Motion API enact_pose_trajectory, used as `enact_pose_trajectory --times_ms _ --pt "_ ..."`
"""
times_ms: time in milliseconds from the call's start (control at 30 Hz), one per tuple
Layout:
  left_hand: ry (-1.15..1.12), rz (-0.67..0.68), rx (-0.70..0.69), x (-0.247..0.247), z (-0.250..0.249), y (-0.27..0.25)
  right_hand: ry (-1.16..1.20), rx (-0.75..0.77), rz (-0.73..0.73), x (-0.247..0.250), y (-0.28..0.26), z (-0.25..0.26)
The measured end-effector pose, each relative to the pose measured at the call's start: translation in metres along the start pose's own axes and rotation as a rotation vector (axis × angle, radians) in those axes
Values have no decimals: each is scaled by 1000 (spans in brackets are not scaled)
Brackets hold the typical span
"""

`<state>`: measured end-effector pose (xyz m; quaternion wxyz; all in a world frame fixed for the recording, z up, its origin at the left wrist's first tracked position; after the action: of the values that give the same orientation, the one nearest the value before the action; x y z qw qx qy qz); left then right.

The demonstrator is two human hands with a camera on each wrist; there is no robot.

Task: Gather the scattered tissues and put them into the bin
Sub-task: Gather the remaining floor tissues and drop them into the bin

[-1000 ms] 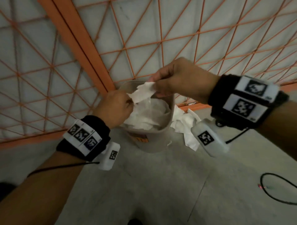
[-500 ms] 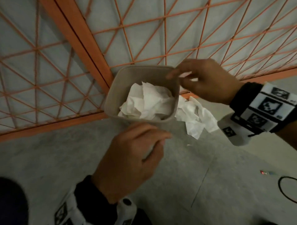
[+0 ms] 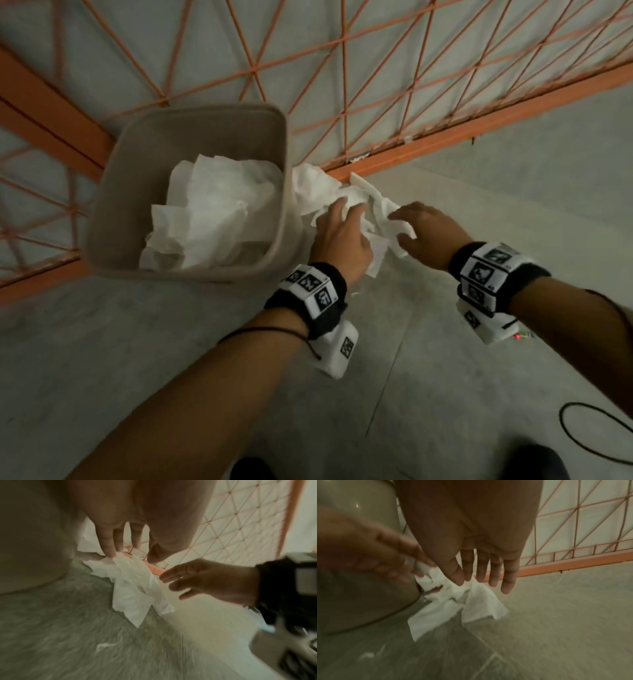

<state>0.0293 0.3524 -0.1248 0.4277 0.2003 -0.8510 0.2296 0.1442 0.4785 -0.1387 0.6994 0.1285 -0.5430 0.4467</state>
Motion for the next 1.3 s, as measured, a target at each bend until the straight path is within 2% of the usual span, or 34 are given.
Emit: enact_pose_trajectory --times_ms 67,167,267,367,600,767,900,1067,1167,1300 --pt "-9 -74 73 -4 -6 22 -78 11 14 -17 6 -6" --pt "-88 -85 258 -8 -10 51 -178 30 -51 -33 13 -17" --pt "-143 -115 433 -11 -5 73 -134 73 -172 -39 14 -28" --pt "-153 -144 504 -17 7 85 -78 95 -219 -38 10 -40" --pt "-246 -413 388 -26 7 91 233 32 -231 -29 1 -41" --pt "-377 -472 326 -27 -2 67 414 3 -222 -28 2 -20" --pt "-530 -408 229 -20 -12 12 491 -116 -119 -20 3 -12" --pt "-478 -250 62 3 -14 -68 573 -200 13 -4 -8 -16" --pt "-411 -153 -39 27 -9 -107 570 -142 141 13 -24 -14" --pt "-417 -128 -152 79 -12 -147 561 41 262 55 -47 9"
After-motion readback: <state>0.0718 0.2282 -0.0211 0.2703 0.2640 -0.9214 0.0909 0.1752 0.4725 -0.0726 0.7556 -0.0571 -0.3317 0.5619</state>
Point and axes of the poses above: each hand's wrist, its own y-axis towards the middle knuckle, its own x-axis out of the back of the hand, z = x × y, the point moved 1 cm from there along y, towards the middle knuckle, and after that the axes turned 2 degrees about -z, right-handed, at the moved point
